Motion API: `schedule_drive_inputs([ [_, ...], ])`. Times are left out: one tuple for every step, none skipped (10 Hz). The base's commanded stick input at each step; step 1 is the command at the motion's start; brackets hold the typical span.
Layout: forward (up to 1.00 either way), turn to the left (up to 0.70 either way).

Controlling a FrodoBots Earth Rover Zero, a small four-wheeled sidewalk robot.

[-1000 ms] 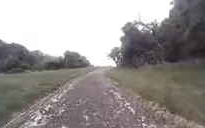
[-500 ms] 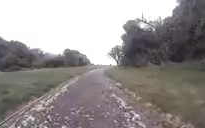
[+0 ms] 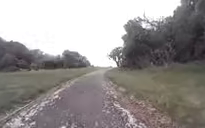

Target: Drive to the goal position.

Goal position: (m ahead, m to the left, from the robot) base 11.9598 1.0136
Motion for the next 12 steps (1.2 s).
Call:
schedule_drive_inputs([
  [0.85,0.0],
  [0.85,0.0],
  [0.85,0.0],
  [0.85,0.0],
  [0.85,0.0],
  [0.85,0.0],
  [0.85,0.0],
  [0.85,0.0],
  [0.85,0.0],
  [0.85,0.0],
  [0.85,0.0],
  [0.85,0.0],
])
